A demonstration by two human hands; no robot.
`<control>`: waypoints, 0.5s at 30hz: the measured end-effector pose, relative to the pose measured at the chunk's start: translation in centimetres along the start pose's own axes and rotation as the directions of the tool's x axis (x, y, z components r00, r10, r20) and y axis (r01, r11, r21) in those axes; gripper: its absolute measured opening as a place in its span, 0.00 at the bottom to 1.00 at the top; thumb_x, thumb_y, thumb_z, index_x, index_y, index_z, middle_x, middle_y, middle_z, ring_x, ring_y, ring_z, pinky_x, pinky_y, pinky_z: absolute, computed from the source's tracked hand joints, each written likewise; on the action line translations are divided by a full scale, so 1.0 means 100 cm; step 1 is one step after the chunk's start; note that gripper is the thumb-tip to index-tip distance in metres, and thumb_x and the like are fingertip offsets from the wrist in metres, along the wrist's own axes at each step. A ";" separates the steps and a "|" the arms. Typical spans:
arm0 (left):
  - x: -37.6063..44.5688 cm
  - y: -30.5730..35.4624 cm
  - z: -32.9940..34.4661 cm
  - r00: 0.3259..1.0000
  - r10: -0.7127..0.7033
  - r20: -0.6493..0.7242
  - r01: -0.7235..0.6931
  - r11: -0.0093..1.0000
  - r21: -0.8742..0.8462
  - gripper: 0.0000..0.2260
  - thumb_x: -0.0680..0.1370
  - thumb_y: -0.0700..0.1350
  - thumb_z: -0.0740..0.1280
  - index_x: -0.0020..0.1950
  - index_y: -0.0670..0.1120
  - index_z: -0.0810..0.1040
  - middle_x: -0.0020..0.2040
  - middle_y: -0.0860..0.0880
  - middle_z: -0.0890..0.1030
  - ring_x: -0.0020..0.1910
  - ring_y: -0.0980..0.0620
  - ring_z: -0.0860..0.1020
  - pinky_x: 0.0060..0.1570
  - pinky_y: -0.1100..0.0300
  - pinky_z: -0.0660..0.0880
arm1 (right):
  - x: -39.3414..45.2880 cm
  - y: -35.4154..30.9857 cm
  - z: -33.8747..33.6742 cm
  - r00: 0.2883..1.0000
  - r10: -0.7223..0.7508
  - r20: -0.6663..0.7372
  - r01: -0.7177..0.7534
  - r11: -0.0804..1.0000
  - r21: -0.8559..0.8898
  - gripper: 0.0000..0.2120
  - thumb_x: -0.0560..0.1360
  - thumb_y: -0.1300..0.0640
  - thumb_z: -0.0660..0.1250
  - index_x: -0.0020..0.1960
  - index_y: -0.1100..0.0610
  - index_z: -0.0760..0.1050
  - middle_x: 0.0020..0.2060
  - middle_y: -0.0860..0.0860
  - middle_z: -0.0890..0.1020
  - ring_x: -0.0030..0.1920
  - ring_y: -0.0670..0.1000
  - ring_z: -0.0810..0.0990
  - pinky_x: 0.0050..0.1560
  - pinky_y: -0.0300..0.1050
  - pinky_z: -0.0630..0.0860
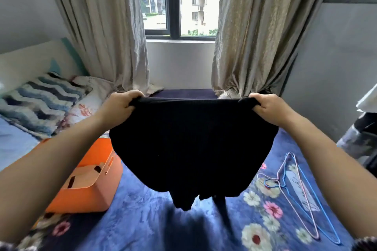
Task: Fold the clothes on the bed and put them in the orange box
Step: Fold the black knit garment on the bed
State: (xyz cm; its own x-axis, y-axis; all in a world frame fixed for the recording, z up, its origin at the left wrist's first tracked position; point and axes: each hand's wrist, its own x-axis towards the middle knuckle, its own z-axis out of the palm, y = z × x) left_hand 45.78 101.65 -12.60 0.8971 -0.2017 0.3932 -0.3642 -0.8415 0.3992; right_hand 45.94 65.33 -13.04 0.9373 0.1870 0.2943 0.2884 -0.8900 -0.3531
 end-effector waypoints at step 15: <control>-0.046 0.025 -0.002 0.545 -0.258 0.798 -0.197 0.885 0.421 0.04 0.79 0.44 0.61 0.47 0.53 0.72 0.45 0.54 0.75 0.46 0.55 0.71 0.39 0.68 0.65 | -0.062 -0.033 -0.023 0.661 0.383 0.646 -0.130 0.905 -0.404 0.20 0.78 0.44 0.56 0.61 0.55 0.75 0.54 0.50 0.76 0.54 0.50 0.75 0.55 0.40 0.68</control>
State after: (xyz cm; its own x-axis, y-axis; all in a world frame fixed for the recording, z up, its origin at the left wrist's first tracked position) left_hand 40.73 100.60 -13.23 0.7828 -0.2926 -0.5493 -0.3939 -0.9162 -0.0733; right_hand 38.74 66.18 -11.59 0.8561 0.0509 -0.5142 0.0602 -0.9982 0.0013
